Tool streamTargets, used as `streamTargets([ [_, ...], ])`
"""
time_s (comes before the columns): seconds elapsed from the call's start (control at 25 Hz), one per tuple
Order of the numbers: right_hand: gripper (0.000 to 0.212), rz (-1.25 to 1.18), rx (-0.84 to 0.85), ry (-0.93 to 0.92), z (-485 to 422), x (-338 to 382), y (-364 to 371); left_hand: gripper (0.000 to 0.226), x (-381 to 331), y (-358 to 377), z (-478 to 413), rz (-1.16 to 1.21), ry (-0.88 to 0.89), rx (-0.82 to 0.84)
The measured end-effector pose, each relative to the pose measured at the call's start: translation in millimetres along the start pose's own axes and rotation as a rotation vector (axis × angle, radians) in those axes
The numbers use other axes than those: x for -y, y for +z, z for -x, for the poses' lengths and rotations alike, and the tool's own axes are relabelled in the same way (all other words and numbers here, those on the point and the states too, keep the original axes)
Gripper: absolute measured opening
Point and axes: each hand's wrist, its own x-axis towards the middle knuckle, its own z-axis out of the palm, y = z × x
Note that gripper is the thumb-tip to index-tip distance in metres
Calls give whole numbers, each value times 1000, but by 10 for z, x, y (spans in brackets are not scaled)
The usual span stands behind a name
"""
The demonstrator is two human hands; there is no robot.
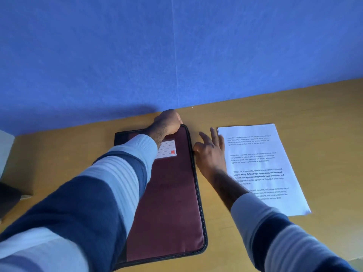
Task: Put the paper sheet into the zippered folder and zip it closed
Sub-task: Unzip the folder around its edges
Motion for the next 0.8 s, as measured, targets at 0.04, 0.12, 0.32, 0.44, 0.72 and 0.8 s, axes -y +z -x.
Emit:
streamTargets([
  [0.04, 16, -3, -5, 5, 45, -8, 9, 22, -9, -7, 11, -11, 3, 3],
  [0.12, 15, -12, -7, 17, 85, -27, 23, 24, -49, -8, 59, -77, 17, -18],
  [0.32, 15, 14, 16, 22, 34, -2, -12, 75, 69, 578, 897, -363, 181, -332],
  [0.44, 14, 65, 37, 7, 11, 5, -47, 102, 231, 1220, 1783, -252, 108, -349],
  [0.72, 23, 61, 94, -19, 59, 18, -126, 113, 66, 1665, 2279, -228, -79, -226],
  [0.8, 22, 59, 98, -32, 84, 7, -144, 105, 45, 1641, 2269, -225, -102, -205],
])
